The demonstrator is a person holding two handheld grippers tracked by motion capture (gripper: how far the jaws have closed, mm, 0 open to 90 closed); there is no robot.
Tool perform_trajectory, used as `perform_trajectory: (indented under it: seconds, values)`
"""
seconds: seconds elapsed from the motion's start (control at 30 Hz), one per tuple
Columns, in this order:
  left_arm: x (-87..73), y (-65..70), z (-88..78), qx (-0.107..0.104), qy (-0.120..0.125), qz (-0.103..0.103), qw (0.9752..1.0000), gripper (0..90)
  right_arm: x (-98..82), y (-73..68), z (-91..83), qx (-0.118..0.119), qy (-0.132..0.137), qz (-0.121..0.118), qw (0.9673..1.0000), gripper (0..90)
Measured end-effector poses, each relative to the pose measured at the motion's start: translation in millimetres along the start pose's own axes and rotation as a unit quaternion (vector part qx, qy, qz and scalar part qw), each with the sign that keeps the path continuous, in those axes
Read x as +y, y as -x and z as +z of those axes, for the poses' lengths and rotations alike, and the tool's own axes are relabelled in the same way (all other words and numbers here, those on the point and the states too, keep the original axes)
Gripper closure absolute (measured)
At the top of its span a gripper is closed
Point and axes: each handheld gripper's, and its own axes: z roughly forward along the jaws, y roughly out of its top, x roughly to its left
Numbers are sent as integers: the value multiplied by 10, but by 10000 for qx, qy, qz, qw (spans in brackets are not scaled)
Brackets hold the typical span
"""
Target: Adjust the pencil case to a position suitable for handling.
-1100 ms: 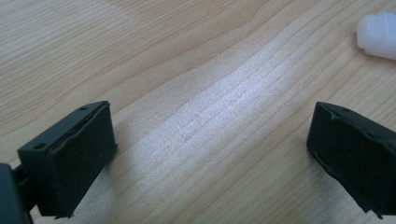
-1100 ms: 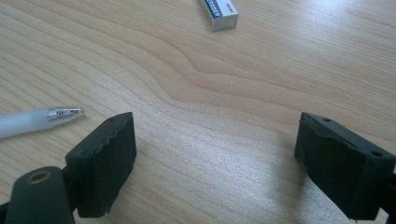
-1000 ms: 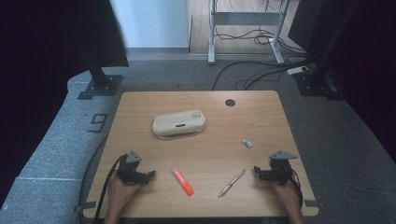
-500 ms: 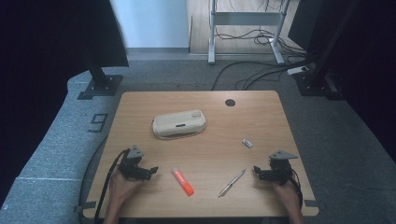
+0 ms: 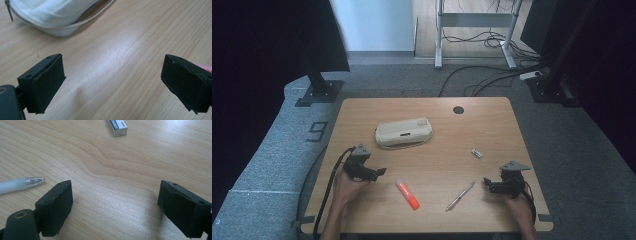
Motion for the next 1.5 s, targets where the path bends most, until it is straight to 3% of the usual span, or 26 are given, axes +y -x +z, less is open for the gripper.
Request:
perform_trajectory:
  seconds: [0.57,0.73,0.97,1.27,1.5]
  values:
    - [385,-128,164,-178,-82,149,9997,53,0,0,0,-1,0,0,10000,122]
    - [520,-158,211,-136,-224,274,9993,59,0,0,0,-1,0,-1,10000,122]
    - [653,-223,261,-178,-202,285,9992,64,0,0,0,0,-1,0,10000,122]
    - [808,-366,407,-190,-388,351,9984,75,0,0,0,0,0,0,10000,122]
    - [900,-435,573,-318,-435,325,9980,91,0,0,0,-1,1,-1,10000,122]
